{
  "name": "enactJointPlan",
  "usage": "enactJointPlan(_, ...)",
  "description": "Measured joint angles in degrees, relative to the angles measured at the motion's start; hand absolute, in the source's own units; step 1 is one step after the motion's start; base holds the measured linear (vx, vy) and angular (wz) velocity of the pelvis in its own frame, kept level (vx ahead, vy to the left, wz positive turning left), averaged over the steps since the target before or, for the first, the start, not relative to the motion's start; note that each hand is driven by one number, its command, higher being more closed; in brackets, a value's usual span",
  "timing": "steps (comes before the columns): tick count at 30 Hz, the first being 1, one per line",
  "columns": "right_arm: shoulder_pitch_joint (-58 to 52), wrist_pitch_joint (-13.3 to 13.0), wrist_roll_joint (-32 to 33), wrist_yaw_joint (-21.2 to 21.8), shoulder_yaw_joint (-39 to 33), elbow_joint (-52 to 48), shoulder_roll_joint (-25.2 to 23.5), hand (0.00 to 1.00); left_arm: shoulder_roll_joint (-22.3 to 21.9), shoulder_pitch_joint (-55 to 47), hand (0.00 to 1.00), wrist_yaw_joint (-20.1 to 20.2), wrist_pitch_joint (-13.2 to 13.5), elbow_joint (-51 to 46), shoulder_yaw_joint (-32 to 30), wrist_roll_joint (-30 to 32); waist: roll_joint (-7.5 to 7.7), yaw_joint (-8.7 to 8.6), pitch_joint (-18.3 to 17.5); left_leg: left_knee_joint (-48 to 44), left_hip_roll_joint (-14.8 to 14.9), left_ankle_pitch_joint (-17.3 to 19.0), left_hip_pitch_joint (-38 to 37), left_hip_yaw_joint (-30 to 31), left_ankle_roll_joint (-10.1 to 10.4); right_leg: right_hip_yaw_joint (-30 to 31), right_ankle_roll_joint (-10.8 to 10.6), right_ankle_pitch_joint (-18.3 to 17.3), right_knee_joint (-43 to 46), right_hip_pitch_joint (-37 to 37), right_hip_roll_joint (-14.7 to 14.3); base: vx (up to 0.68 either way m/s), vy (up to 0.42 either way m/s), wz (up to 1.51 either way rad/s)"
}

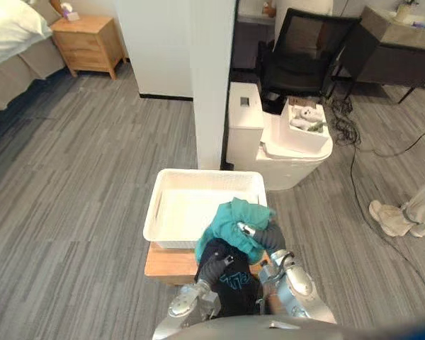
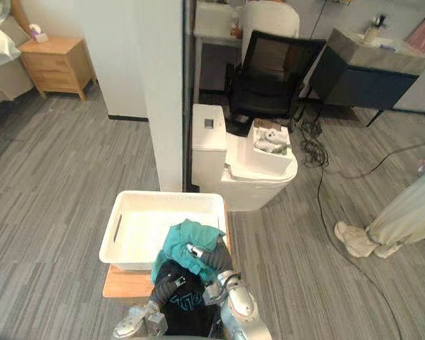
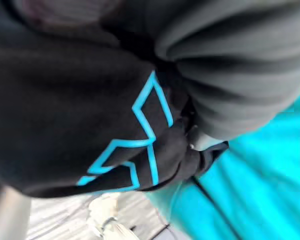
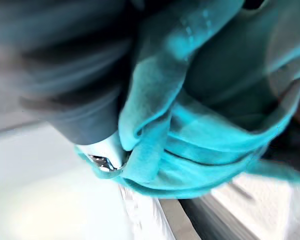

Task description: Tidy the bed and pick cloth on bed and put in laundry

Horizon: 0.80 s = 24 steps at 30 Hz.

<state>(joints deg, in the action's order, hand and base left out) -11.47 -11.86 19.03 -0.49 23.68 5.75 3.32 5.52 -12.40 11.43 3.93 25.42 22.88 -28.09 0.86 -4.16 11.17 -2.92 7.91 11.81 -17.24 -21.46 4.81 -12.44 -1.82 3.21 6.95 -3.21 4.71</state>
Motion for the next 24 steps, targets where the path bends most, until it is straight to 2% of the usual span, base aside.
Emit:
enactJointPlan(3, 0.0, 0.0, 0.0, 0.9, -2.6, 1.0, 0.1, 1.00, -0.5, 0.0, 1.00, 1.3, -0.5, 0.0, -1.1, 0.1, -1.11, -0.68, 0.1, -0.2, 0.0, -1.2, -0.9, 0.2, 0.6, 0.1, 0.3, -1.2, 0.5, 0.9, 0.0, 0.11, -0.044, -0.04)
enactJointPlan(5, -0.1, -0.3, 0.0, 2.0, -3.2, 2.9, 0.1, 1.00, -0.3, -0.9, 1.00, 1.7, -0.4, 0.1, -2.2, 0.0, -0.56, -0.58, 0.3, -5.3, -0.2, -1.6, -1.4, 0.1, 0.5, 0.9, -0.2, -4.0, 1.7, 3.2, 0.6, 0.08, -0.078, -0.05)
enactJointPlan(6, -0.7, -0.3, -0.1, 2.5, -3.1, 4.0, 0.1, 1.00, -0.3, -1.9, 1.00, 2.1, -0.3, 0.0, -3.2, 0.0, 0.15, 0.13, 0.1, -14.2, 0.6, -1.6, 1.6, 0.4, 0.5, 1.6, -0.4, -5.0, 1.4, 4.7, 1.6, 0.08, -0.125, -0.18)
enactJointPlan(7, -1.1, -0.4, -0.1, 2.7, -3.1, 3.9, 0.2, 1.00, -0.4, -2.5, 1.00, 2.1, -0.3, -0.4, -3.6, -0.1, 0.49, 0.52, -0.2, -22.0, 2.2, -1.7, 4.3, 1.1, 0.6, 2.3, -0.1, -5.8, 0.7, 6.0, 1.5, 0.08, -0.123, -0.24)
enactJointPlan(8, -1.3, -0.4, -0.1, 2.9, -3.1, 3.6, 1.0, 1.00, -0.5, -3.2, 1.00, 2.7, -0.4, -1.4, -4.1, -0.1, -0.86, 1.17, 0.1, -31.8, 4.8, -2.2, 8.1, 1.6, 1.0, 2.8, 0.3, -6.1, -0.7, 7.5, 0.7, 0.07, -0.063, -0.27)
enactJointPlan(9, -1.2, -0.4, -0.1, 3.1, -3.1, 3.6, 1.6, 1.00, -0.5, -3.6, 1.00, 3.3, -0.5, -1.8, -4.7, -0.1, -1.14, 1.53, 0.1, -35.0, 5.5, -1.2, 9.5, 1.5, 1.1, 3.5, 0.5, -6.1, -1.3, 7.9, 0.3, 0.07, 0.008, -0.41)
enactJointPlan(10, -1.0, -0.4, -0.1, 3.6, -3.7, 3.6, 1.9, 1.00, -1.1, -4.1, 1.00, 4.3, -0.9, -2.7, -5.3, -0.1, -2.06, 2.15, -0.4, -32.4, 5.5, 3.0, 10.9, 0.9, -0.4, 4.7, 0.7, -5.9, -1.9, 7.9, 0.3, 0.07, 0.049, -0.52)
enactJointPlan(11, -0.2, -0.4, -0.1, 4.1, -4.3, 3.5, 2.0, 1.00, -1.3, -4.8, 1.00, 5.4, -1.1, -4.5, -5.7, -0.1, -2.49, 1.95, -0.6, -22.9, 4.6, 2.1, 11.2, -0.3, -1.3, 5.6, 0.3, -5.5, -2.0, 7.1, 0.2, 0.06, 0.053, -0.50)
enactJointPlan(12, 0.0, -0.4, -0.1, 4.3, -4.6, 3.3, 2.2, 1.00, -1.6, -4.8, 1.00, 6.0, -1.1, -5.1, -5.8, -0.1, -3.03, 1.84, -0.8, -17.9, 4.3, 0.4, 11.2, -0.3, -1.3, 5.9, 0.0, -5.5, -1.9, 6.5, -0.2, 0.03, 0.086, -0.57)
enactJointPlan(13, 0.2, -0.3, -0.2, 4.4, -5.2, 2.9, 2.6, 1.00, -1.9, -4.7, 1.00, 6.3, -1.5, -6.2, -6.1, -0.1, -3.57, 2.07, -1.5, -13.6, 3.9, 0.4, 9.5, -1.3, -0.7, 7.3, -0.6, -4.9, -2.4, 6.2, -0.8, 0.09, 0.118, -0.34)
enactJointPlan(14, 0.2, -0.3, -0.2, 4.3, -5.3, 1.5, 2.8, 1.00, -1.9, -4.4, 1.00, 6.7, -2.3, -7.4, -6.2, -0.2, -3.24, 1.80, -1.8, -8.6, 2.8, -0.1, 7.9, -1.8, 0.0, 7.4, -1.1, -3.3, -3.6, 6.1, -0.8, 0.10, 0.121, -0.28)
enactJointPlan(16, 0.1, -0.3, -0.5, 3.6, -6.1, -0.9, 2.7, 1.00, -1.7, -3.3, 1.00, 7.3, -3.5, -8.5, -6.3, -1.1, -1.63, 1.51, -1.8, -2.4, 0.5, -3.2, 5.4, -3.1, -0.2, 8.1, -1.6, -2.3, -4.2, 5.4, 0.0, 0.08, 0.093, -0.12)
enactJointPlan(17, 0.1, -0.2, -1.8, 2.8, -7.1, -2.9, 2.7, 1.00, -1.8, -2.6, 1.00, 8.2, -4.0, -8.6, -6.0, -1.9, -1.50, 1.51, -1.8, 0.2, -0.4, -4.3, 4.0, -3.2, -0.3, 8.2, -1.8, -2.1, -4.2, 5.7, 0.5, 0.02, 0.083, -0.11)
enactJointPlan(22, 0.2, -0.2, -7.2, 0.3, -12.2, -14.5, 4.9, 1.00, -1.9, -0.9, 1.00, 9.4, -6.1, -10.1, -5.8, -2.5, -1.44, 0.75, -2.1, 3.4, -1.9, -5.6, 3.2, -3.0, -0.8, 7.6, -2.3, -1.8, -4.6, 5.8, 1.5, -0.01, 0.049, 0.05)
enactJointPlan(24, 0.6, 0.2, -8.1, -0.3, -15.9, -21.7, 7.1, 1.00, -1.5, -0.4, 1.00, 9.3, -7.3, -10.0, -5.6, -2.7, -0.77, 0.54, -2.4, 4.7, -2.4, -6.2, 3.0, -2.8, -0.9, 6.7, -2.8, -1.5, -5.1, 6.0, 1.9, -0.03, 0.011, 0.10)
